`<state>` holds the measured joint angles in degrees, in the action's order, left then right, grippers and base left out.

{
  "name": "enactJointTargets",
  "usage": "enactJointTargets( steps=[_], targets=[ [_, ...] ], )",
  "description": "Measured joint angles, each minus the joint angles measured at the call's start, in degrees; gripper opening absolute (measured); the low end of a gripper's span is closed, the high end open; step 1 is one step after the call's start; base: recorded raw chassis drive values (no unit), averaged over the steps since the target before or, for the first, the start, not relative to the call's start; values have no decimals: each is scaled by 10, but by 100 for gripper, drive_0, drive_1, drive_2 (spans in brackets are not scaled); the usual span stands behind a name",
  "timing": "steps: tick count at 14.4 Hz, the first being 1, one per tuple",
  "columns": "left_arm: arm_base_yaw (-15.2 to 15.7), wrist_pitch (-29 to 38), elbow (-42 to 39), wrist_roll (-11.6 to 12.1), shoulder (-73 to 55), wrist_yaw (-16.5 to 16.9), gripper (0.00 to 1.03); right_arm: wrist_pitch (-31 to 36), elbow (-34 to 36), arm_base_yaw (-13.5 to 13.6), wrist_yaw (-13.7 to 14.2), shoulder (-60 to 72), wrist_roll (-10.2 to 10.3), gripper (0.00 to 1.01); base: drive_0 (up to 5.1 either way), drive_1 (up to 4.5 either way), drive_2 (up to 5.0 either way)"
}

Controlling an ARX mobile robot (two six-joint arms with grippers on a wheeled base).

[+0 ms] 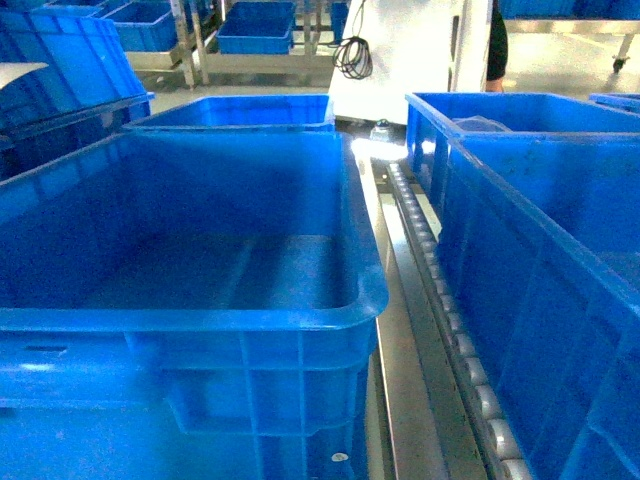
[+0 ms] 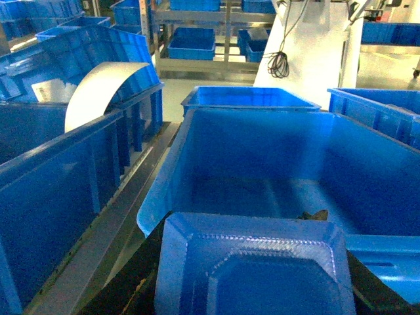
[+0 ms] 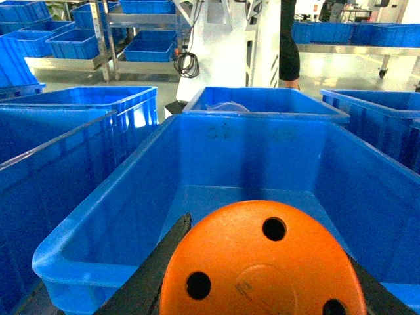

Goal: Sort blue parts and orange caps into right shelf containers

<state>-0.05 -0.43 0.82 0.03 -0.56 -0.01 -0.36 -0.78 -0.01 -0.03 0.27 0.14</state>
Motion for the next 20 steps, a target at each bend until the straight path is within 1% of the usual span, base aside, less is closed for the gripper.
enactJointTargets(
  steps=[15, 16, 17, 18, 19, 20],
  targets=[
    [0, 0, 0, 0, 0, 0, 44, 0, 0, 0, 0, 0, 0, 44, 0, 0, 0],
    [-21, -2, 0, 3, -2, -54, 44, 5, 0, 6, 17, 0, -8, 44, 0, 0, 0],
    [-49, -4, 0, 4, -2, -116, 44, 16, 0, 28, 85, 0, -33, 44, 0, 0, 0],
    [-50, -3, 0, 4, -2, -133, 44, 16, 0, 24, 102, 0, -44, 44, 0, 0, 0],
    [-50, -3, 0, 4, -2, -139, 44, 16, 0, 17, 103, 0, -49, 44, 0, 0, 0],
    [-57, -3, 0, 4, -4, -140, 44, 16, 0, 19, 102, 0, -49, 44, 0, 0, 0]
  ],
)
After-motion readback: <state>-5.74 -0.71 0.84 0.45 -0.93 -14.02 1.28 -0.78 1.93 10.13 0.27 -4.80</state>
